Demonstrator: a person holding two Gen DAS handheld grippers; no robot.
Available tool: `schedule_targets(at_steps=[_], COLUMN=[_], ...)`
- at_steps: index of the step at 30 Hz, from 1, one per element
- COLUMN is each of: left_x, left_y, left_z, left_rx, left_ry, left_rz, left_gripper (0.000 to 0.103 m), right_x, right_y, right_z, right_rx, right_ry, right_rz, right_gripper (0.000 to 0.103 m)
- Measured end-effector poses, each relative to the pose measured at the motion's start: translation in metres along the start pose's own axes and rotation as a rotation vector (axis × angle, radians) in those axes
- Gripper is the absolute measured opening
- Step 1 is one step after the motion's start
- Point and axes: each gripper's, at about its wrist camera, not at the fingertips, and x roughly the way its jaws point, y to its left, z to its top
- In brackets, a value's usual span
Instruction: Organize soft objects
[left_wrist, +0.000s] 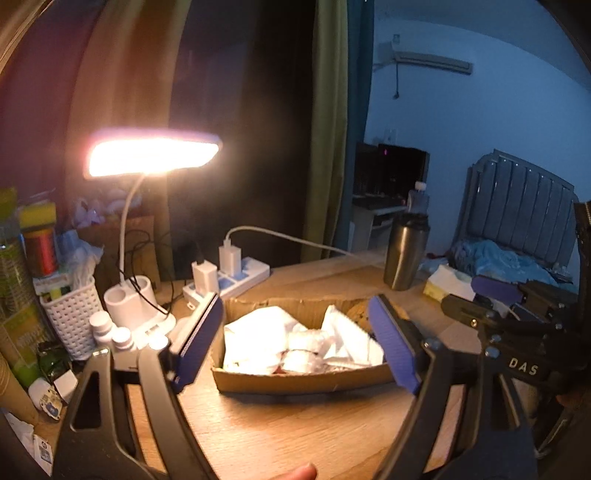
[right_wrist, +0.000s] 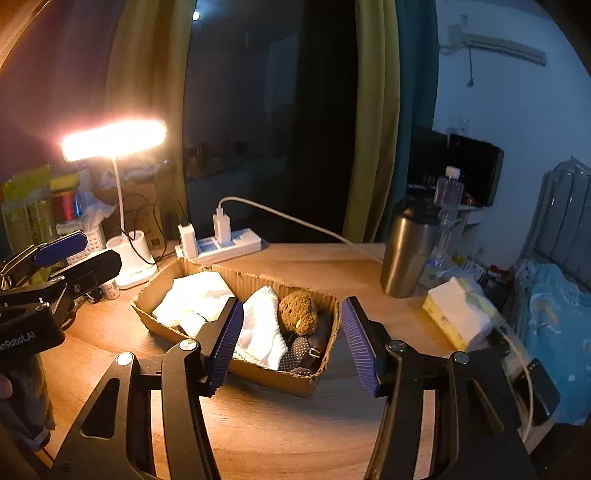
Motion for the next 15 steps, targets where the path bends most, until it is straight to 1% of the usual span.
schedule_targets(at_steps=[2,7,11,15], left_x=[-0.007,-0.026,-0.041,-0.058], left_y=[-0.003,-0.011,-0.019,-0.022], left_z=[0.003,0.010,0.014,0.017], left_rx=[0.003,0.018,0.027,0.015], left_ry=[-0.015,-0.052,-0.079,-0.106], left_rz=[-0.001,-0.005,-0.011,-0.013], left_gripper=[0.083,0.089,0.089,0.089], right_x=[-0.011,-0.033,-0.050,-0.065], right_y=[0.000,-0.003,-0.006,-0.008], right_z=[0.002,0.004,0.004,0.003], right_rx=[-0.005,0.000,0.007,0.006], right_ry=[-0.020,-0.064,-0.088,-0.104], right_rz=[-0.007,-0.022,-0.028,-0.038], right_gripper=[0.059,0.059,0.059,0.059])
